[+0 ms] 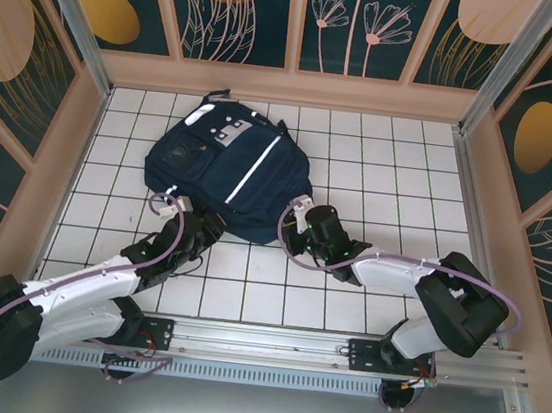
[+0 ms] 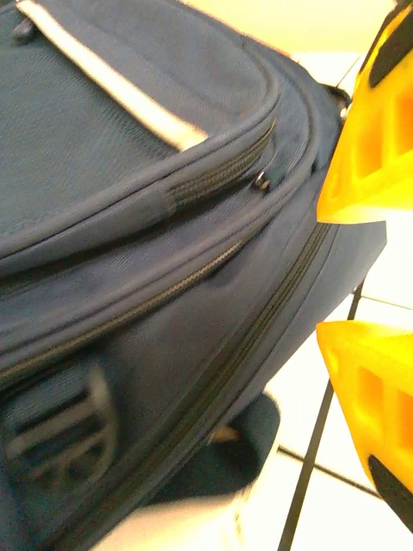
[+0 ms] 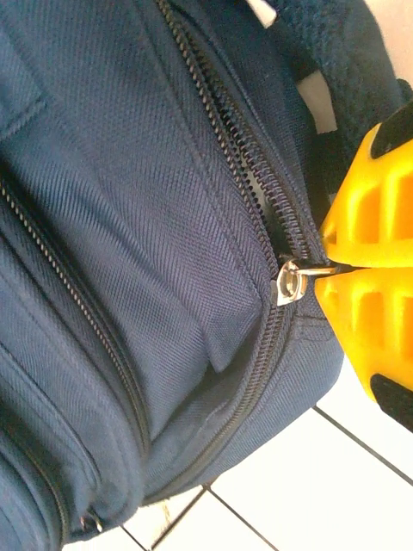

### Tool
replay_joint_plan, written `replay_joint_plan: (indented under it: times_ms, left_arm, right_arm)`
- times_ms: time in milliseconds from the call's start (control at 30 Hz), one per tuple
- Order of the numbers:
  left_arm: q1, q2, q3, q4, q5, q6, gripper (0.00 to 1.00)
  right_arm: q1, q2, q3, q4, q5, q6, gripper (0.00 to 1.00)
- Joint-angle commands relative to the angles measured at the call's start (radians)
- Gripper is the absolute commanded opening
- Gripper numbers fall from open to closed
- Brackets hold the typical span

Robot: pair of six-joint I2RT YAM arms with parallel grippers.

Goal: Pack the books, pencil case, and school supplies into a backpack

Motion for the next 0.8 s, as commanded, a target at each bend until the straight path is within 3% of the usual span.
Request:
replay_joint_plan:
  times_ms: [0,200,567,633,700,767]
  left_arm:
    - [0.002,0.044,-0.032,0.219,0.159,-0.102,0.4]
    - [-0.058,0.169,0.015,0.366,0.204,-0.197,0.52]
    - [-0.082,0.38,0.041,0.447,0.18,-0.338,0.53]
    - [-0.081,0.383,0.046,0.428,0.159,-0.34,0.32]
    - [-0.081,0.373,0.047,0.381,0.135,-0.339,0.04]
    - [-0.08,0.349,0.04,0.338,0.115,-0.331,0.0]
  right_arm:
    - [0.049,0.0,0.044,0.067,0.01,0.001,0.0]
    - [0.112,0.026,0.073,0.064,0.047,-0.004,0.0]
    - [0.167,0.058,0.097,0.079,0.06,-0.008,0.0]
    - [0.169,0.06,0.097,0.078,0.075,-0.008,0.0]
    - [0.169,0.057,0.091,0.077,0.087,-0.007,0.0]
    - [0.169,0.055,0.087,0.075,0.1,-0.01,0.0]
